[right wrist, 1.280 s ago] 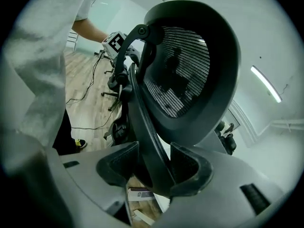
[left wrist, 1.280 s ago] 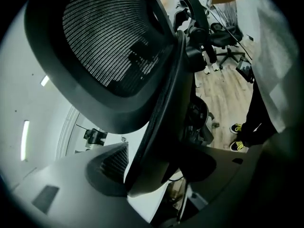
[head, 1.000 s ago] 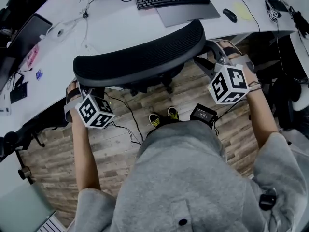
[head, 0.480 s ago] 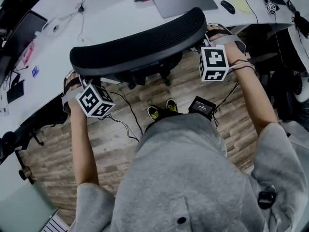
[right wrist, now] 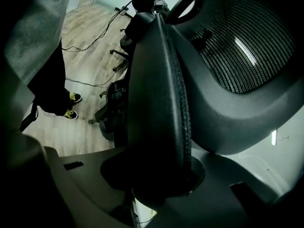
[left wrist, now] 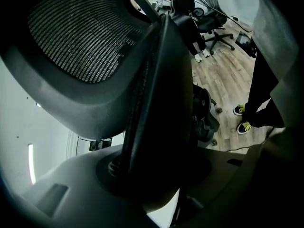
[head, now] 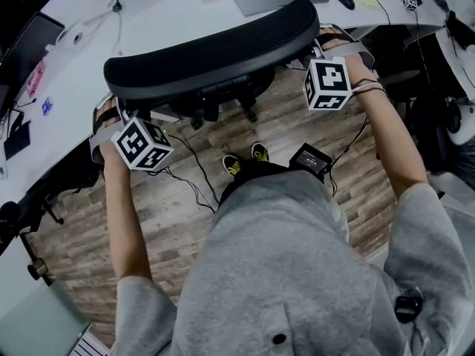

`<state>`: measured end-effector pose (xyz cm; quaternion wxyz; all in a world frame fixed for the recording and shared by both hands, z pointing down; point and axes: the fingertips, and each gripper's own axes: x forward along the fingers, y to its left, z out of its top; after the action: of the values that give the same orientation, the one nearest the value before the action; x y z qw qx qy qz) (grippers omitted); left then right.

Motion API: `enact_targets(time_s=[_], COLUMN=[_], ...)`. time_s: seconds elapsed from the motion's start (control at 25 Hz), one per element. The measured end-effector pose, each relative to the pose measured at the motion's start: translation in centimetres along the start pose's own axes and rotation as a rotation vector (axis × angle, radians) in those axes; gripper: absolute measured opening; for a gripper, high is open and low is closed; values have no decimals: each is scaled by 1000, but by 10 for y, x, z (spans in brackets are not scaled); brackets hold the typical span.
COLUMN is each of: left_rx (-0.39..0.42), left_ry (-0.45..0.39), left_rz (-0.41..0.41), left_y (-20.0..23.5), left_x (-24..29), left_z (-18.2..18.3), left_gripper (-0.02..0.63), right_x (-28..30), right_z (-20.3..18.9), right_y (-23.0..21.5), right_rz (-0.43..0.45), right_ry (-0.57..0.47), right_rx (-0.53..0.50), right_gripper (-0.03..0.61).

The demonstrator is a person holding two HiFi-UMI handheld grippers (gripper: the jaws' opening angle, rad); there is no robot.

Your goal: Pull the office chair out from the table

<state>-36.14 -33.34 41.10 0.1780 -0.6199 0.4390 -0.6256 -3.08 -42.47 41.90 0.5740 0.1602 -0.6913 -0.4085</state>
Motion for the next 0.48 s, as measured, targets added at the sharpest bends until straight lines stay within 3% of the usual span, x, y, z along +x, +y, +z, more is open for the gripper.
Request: enact_targets(time_s=[0.48], left_rx=[8], left_ry=[5], left_rz=[-10], left_y=[-12], left_x=[-10], left_z=[5], left_gripper=[206], right_x=[-11], right_z=[-5], right_y=[13], right_rz=[12], right_ry=[2], right_rx=[-7], right_gripper=[116])
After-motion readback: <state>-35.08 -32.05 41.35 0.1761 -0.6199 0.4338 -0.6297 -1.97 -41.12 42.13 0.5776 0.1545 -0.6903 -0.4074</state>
